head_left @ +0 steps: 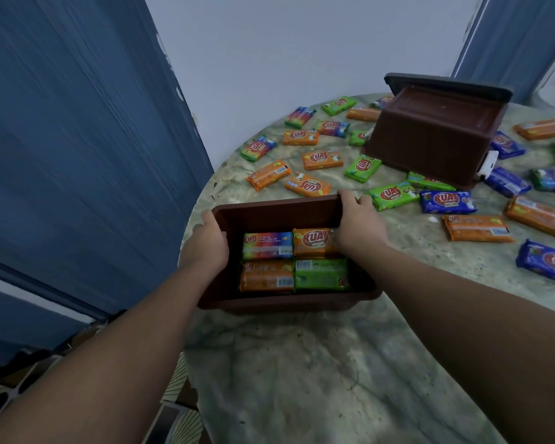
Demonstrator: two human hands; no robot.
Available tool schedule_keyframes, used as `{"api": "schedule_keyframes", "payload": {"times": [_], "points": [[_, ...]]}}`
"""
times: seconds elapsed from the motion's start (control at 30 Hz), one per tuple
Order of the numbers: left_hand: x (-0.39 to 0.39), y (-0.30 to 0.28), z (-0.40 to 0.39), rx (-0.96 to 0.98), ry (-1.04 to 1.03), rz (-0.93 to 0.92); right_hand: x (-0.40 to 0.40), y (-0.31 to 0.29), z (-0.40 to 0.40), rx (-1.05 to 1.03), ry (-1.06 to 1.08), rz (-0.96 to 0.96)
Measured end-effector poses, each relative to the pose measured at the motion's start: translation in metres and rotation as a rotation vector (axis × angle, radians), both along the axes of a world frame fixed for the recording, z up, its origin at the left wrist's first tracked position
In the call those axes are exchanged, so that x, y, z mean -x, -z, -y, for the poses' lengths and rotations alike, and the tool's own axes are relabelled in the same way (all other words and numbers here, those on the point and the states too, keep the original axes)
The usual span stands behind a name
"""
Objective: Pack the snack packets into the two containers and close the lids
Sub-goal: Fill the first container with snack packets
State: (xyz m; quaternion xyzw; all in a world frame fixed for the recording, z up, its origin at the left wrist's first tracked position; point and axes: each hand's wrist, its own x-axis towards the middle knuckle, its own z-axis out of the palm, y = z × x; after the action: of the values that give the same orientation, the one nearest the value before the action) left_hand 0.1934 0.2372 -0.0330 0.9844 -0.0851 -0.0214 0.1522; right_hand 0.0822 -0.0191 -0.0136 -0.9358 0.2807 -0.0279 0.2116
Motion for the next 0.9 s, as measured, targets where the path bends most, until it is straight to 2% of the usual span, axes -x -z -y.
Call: {"api": "schedule_keyframes", "payload": {"times": [0.67,0.73,0.8,0.9], "points": [[-0.049,0.006,0.01,0.032,0.028,0.032,-0.039,0.0,0.002,-0.005,0.06,-0.001],[-0.044,0.001,0.011,-0.014,0.038,0.083,-0.038,-0.001,0.001,-0.007,0.066,-0.013],[-0.038,-0.005,0.013,-0.048,0.067,0.209,-0.037,-0.003,-0.001,-0.012,0.076,-0.019],[-0.038,-0.018,0.025,0.06,0.132,0.412,-0.036,-0.008,-0.005,-0.018,0.126,-0.007]]}}
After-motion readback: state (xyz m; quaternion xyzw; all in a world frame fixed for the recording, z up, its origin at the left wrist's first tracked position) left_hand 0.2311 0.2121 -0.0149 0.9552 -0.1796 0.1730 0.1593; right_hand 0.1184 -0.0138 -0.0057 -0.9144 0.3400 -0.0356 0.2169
